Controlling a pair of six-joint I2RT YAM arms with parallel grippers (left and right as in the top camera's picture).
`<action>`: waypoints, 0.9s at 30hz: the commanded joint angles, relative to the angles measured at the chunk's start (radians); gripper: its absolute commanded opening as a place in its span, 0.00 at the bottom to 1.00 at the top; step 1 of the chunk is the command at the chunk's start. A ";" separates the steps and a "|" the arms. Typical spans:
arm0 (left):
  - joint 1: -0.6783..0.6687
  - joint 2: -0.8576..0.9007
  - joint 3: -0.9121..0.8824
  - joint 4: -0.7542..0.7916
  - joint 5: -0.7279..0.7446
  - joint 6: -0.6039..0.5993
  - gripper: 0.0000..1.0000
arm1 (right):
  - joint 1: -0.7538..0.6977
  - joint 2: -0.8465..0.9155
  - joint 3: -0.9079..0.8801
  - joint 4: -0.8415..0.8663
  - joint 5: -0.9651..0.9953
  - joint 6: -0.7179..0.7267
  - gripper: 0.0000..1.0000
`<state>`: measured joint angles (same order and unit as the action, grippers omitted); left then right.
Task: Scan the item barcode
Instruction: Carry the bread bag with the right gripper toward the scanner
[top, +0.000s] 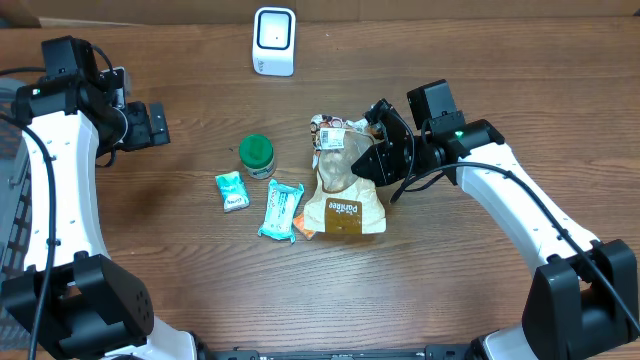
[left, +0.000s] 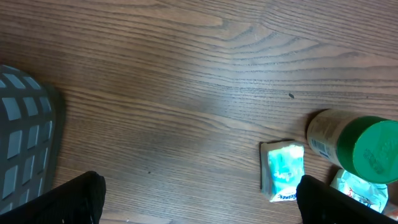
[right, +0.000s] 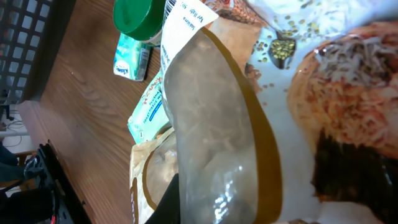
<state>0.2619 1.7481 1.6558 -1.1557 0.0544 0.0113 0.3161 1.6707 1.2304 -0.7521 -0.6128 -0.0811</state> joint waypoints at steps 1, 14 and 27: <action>0.000 0.004 0.016 0.002 -0.006 0.023 1.00 | 0.005 -0.021 0.039 -0.005 -0.010 0.005 0.04; 0.000 0.004 0.016 0.002 -0.006 0.023 1.00 | 0.004 -0.021 0.039 -0.009 -0.011 0.003 0.04; 0.000 0.004 0.016 0.002 -0.006 0.023 1.00 | 0.005 -0.021 0.065 0.014 -0.046 0.100 0.04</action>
<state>0.2619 1.7481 1.6558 -1.1553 0.0544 0.0113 0.3161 1.6711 1.2316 -0.7620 -0.6533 -0.0704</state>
